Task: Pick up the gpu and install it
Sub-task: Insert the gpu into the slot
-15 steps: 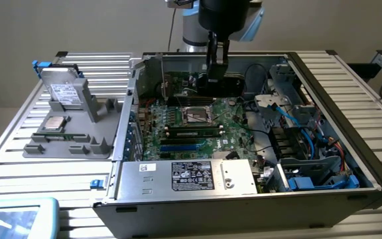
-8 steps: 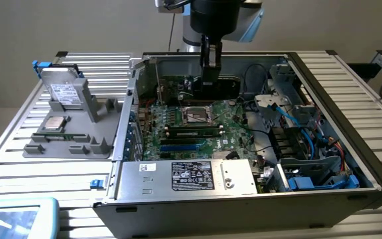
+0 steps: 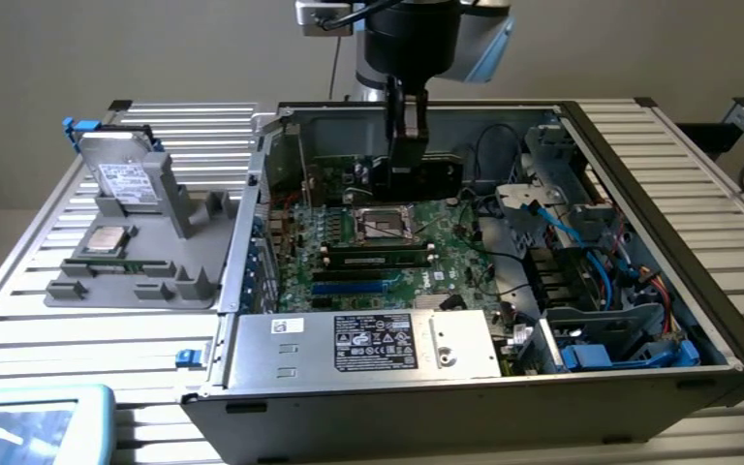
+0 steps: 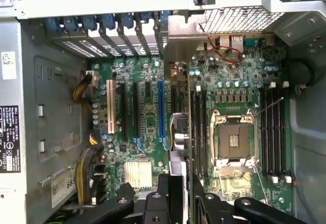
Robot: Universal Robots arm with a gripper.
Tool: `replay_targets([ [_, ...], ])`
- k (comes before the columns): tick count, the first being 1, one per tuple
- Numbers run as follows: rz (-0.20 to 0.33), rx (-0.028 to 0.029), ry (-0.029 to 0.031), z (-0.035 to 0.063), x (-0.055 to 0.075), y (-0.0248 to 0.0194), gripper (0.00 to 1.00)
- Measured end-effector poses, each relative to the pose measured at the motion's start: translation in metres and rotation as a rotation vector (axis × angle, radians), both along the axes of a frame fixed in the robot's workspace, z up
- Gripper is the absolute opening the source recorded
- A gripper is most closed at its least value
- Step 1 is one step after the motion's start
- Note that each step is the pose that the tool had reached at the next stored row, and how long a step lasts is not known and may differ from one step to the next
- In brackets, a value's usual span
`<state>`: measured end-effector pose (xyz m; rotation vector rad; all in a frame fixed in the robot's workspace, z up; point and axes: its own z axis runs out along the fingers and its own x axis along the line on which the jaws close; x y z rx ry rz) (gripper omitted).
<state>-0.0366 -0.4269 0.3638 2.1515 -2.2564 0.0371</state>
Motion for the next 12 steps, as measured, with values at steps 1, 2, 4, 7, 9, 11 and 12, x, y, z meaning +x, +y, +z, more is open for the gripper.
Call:
replay_targets([
  [1,0.0,-0.001,0.0006,-0.0013,-0.0004,0.0,0.27],
  [2,0.001,-0.0025,0.0013,-0.0017,-0.0006,0.0,0.27],
  [4,0.001,-0.0029,0.0014,-0.0017,-0.001,0.0,0.27],
  [7,0.005,-0.0058,0.0096,-0.0027,-0.0011,0.0,0.27],
  [9,0.009,-0.0176,0.0206,-0.003,-0.0011,0.0001,0.27],
  [11,0.012,-0.0233,0.0291,-0.0033,-0.0011,0.0001,0.27],
  [12,0.012,-0.0234,0.0295,-0.0032,-0.0012,0.0,0.27],
])
